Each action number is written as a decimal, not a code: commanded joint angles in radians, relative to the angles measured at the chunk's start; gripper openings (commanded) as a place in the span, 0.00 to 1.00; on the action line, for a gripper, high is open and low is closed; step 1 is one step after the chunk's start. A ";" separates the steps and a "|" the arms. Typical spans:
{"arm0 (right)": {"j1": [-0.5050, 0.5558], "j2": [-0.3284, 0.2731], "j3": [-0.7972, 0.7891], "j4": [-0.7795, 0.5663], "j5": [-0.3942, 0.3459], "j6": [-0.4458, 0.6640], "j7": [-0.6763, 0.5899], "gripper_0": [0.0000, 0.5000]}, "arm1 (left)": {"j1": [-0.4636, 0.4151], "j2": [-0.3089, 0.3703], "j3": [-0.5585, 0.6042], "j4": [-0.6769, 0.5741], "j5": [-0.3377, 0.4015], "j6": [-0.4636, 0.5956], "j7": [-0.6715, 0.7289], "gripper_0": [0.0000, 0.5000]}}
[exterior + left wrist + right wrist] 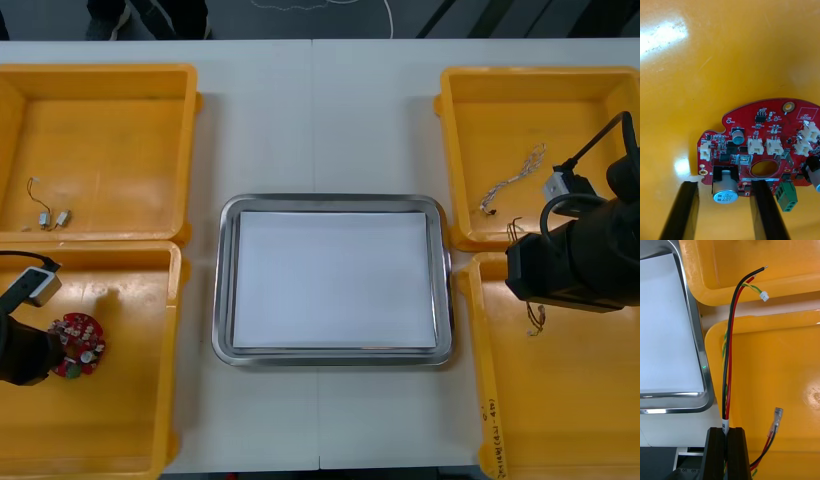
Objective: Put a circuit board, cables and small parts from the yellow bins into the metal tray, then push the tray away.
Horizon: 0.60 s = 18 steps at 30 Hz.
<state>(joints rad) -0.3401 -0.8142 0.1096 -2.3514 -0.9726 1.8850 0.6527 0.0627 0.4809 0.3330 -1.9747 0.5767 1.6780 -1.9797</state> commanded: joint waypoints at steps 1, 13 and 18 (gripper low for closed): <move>-0.030 0.055 0.005 -0.023 0.046 0.035 -0.002 0.00 | -0.009 0.031 0.008 -0.023 0.006 0.019 -0.123 1.00; -0.030 0.135 0.007 -0.012 0.129 0.035 0.038 0.00 | -0.012 0.051 0.129 -0.202 0.123 0.186 -0.125 1.00; -0.030 0.147 0.005 -0.006 0.149 0.035 0.053 0.00 | 0.025 0.050 0.116 -0.236 0.157 0.173 -0.128 1.00</move>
<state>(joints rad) -0.3405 -0.6829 0.1099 -2.3506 -0.8372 1.9151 0.6717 0.0636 0.4925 0.4432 -2.1589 0.7181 1.8561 -1.9797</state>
